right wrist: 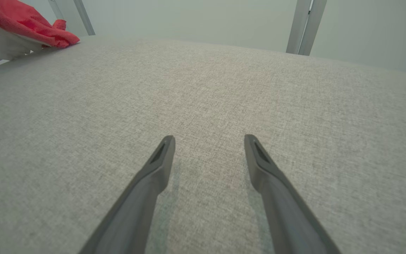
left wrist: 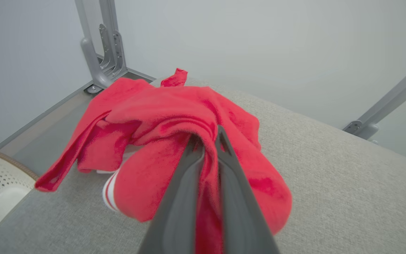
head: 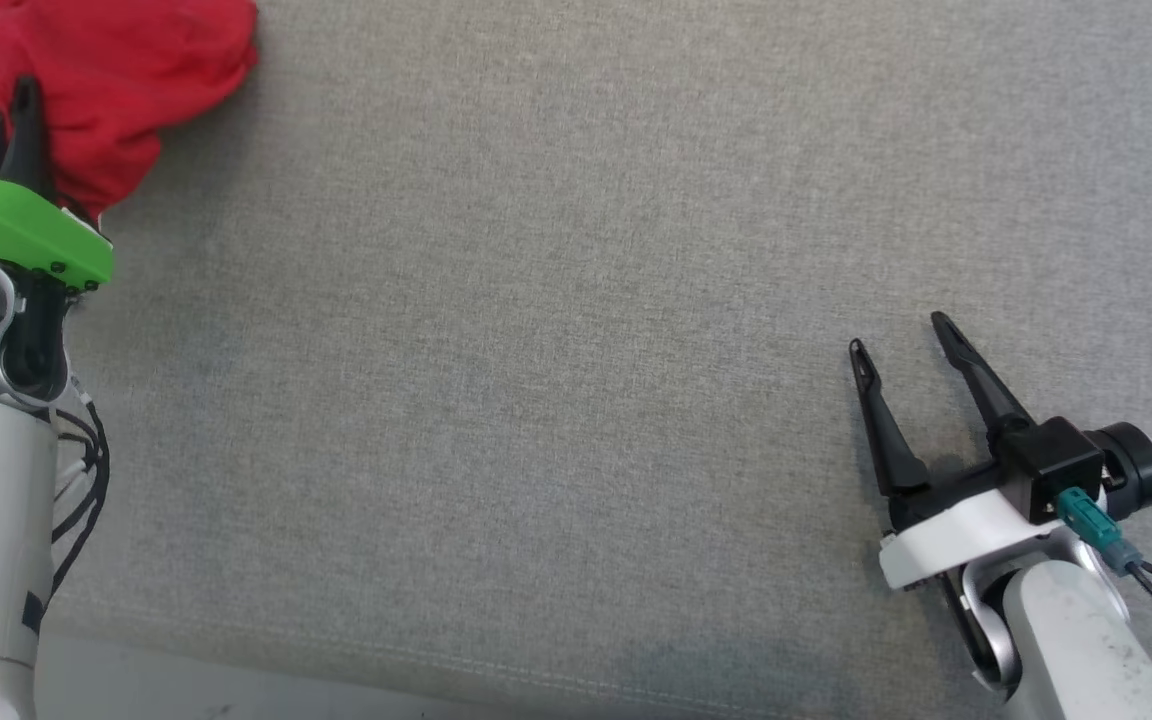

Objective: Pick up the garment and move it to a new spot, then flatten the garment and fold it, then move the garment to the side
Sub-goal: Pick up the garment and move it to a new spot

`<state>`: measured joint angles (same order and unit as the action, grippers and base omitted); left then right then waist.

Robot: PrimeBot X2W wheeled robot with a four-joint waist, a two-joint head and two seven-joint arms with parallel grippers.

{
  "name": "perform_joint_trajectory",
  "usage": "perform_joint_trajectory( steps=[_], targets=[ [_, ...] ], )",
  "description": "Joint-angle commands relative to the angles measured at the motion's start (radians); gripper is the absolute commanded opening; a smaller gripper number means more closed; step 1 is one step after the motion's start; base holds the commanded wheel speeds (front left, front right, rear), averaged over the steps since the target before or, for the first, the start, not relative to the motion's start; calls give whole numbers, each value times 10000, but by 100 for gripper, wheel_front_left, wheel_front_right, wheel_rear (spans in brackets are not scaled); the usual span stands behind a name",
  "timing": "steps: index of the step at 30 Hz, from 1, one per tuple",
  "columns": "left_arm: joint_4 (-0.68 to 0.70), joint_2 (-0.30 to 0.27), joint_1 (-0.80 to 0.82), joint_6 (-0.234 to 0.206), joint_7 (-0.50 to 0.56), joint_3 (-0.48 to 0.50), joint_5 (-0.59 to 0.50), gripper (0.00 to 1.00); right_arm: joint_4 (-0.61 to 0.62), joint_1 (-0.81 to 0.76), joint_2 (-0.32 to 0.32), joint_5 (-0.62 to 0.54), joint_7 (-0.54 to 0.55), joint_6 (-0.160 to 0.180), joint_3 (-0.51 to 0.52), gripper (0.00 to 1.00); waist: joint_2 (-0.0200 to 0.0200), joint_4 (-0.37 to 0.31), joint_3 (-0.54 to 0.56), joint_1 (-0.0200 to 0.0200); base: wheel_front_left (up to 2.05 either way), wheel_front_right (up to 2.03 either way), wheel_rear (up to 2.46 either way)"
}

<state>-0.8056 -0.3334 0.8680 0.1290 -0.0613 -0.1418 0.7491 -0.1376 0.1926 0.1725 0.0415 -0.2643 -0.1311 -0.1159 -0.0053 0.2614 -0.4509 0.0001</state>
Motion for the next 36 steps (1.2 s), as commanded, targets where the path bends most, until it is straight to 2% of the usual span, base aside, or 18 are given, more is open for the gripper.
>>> perform_joint_trajectory(
  steps=[1,5,8,15,16,19,22,27,30,33,36],
  targets=[
    [772,-215,-238,19,89,-369,58,0,-68,-32,-214,67,-3,11,-89,100,53,-548,851,-1,0,0,0],
    [2686,-409,-772,19,646,-869,284,0,-176,-133,-635,162,-3,10,-188,100,53,-1136,1477,-1,0,0,0],
    [4334,-276,-1445,-213,1283,-1122,413,0,-241,-301,-847,243,-3,10,-160,100,53,-1630,1841,-1,0,0,0],
    [8852,26,-3477,-1326,2641,-2045,331,0,-198,-669,-1119,402,-3,10,126,100,53,-2835,2340,-1,0,0,0],
    [8852,26,-3477,-1326,2641,-2045,331,0,-198,-669,-1119,402,-3,10,126,100,53,-2835,2340,-1,0,0,0],
    [10515,204,-4168,-1797,3189,-2671,144,0,-136,-812,-1165,438,-3,10,258,100,53,-3250,2403,-1,0,0,0],
    [11498,282,-4703,-2183,3624,-3372,-147,0,-103,-915,-1196,477,-3,10,408,100,53,-3632,2441,-1,0,0,0],
    [11902,536,-5400,-2673,3928,-3932,-211,0,-20,-1015,-1216,599,-3,10,468,100,53,-4106,2310,-1,0,0,0],
    [11551,705,-5650,-2761,3882,-4026,-6,0,18,-978,-1216,745,-3,10,440,100,53,-4265,2165,-1,0,0,0],
    [10422,748,-5541,-2723,3604,-3938,-136,0,25,-933,-1220,872,-3,10,391,100,53,-4326,2048,-1,0,0,0],
    [8714,889,-5171,-2562,3068,-3939,-467,0,-27,-811,-1218,971,-3,10,230,100,53,-4384,1942,-1,0,0,0]
  ],
)
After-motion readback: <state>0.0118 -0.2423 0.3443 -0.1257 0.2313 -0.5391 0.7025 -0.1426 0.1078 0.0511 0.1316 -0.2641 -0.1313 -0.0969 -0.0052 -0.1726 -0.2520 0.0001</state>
